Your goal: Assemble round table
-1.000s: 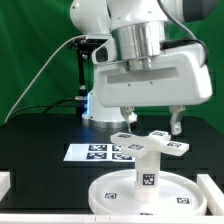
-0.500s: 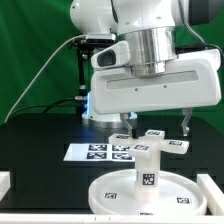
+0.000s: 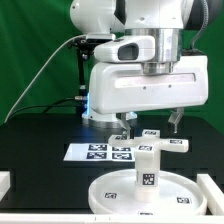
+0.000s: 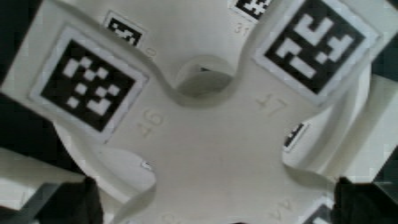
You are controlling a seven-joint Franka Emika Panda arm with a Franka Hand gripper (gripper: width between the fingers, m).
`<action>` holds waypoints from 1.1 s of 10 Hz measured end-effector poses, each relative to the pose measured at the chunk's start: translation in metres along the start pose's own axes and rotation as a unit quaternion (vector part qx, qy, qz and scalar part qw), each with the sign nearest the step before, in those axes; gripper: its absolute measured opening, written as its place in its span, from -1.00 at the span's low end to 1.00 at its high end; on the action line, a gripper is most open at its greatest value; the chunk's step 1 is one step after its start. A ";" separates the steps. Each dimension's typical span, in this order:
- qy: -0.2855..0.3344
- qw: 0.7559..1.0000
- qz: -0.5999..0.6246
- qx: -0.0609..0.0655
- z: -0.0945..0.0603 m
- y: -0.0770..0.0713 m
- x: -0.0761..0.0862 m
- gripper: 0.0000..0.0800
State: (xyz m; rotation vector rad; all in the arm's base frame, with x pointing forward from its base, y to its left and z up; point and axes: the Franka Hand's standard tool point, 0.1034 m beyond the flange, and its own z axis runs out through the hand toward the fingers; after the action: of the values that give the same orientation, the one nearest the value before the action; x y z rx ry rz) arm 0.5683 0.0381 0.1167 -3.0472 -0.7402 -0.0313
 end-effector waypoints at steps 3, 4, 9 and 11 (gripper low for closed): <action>-0.002 1.000 -0.029 0.001 0.005 0.000 -0.002 0.62; -0.005 1.000 -0.028 0.001 0.010 0.000 -0.005 0.62; -0.010 1.000 -0.003 0.002 0.017 -0.001 -0.006 0.09; -0.010 0.998 0.062 0.003 0.017 -0.001 -0.006 0.09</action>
Offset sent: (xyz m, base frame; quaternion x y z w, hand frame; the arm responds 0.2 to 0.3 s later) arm -0.0083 0.0003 -0.0180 0.0122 0.0084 0.0044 0.9999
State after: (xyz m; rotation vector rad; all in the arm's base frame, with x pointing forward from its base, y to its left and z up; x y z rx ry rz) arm 0.5626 0.0366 0.0997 -3.0855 -0.5509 0.0012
